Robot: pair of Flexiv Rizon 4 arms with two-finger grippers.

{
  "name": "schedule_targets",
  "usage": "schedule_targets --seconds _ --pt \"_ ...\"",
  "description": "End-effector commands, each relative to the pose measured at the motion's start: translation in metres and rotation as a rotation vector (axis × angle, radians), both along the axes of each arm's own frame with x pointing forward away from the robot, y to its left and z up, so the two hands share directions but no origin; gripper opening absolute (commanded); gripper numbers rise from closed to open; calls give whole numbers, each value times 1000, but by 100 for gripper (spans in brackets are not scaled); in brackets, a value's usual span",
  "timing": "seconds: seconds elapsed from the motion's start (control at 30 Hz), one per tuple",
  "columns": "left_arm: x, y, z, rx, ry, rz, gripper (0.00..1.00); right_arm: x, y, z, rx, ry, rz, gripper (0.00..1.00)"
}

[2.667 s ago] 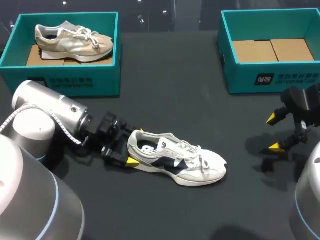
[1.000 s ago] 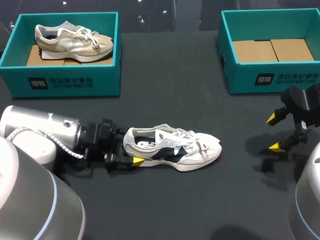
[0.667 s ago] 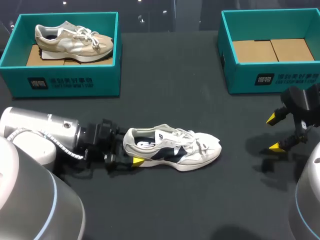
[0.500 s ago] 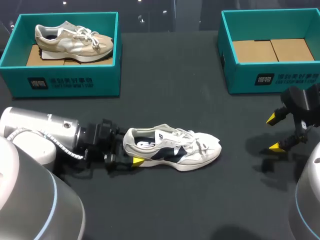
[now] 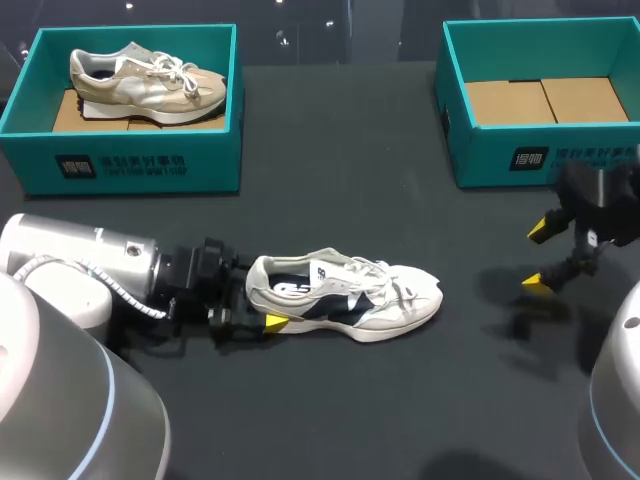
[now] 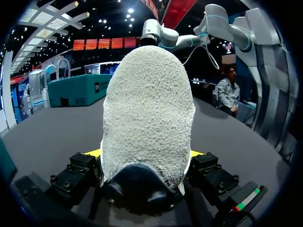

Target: Take the shoe out of the shoebox, open the shoe tongue, remove and reinsert the insole, then place the shoe into the shoebox

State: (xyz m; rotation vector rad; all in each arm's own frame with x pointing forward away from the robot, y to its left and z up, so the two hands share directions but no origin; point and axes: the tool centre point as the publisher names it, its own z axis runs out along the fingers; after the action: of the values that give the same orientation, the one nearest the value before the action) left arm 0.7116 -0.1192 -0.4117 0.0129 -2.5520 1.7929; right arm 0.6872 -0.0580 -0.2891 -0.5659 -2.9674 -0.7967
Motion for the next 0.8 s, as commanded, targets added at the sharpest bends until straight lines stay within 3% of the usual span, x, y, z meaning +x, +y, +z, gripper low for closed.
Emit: schedule_targets --seconds 0.03,0.17,0.3,0.6,0.67,0.8 --pt "0 0 0 1 -1 2 0 -15 37 25 -193 62 -412 100" --pt "0 0 0 1 -1 2 0 -23 65 32 -286 122 -603 100" --pt "0 0 0 1 -1 2 0 -34 93 40 -303 131 -597 100" --pt "0 0 0 1 -1 2 0 -34 93 40 -303 131 -597 100" --pt "0 0 0 1 -1 2 0 -36 106 39 -295 134 -692 100" --pt "0 0 0 1 -1 2 0 -37 131 43 -326 216 -895 100"
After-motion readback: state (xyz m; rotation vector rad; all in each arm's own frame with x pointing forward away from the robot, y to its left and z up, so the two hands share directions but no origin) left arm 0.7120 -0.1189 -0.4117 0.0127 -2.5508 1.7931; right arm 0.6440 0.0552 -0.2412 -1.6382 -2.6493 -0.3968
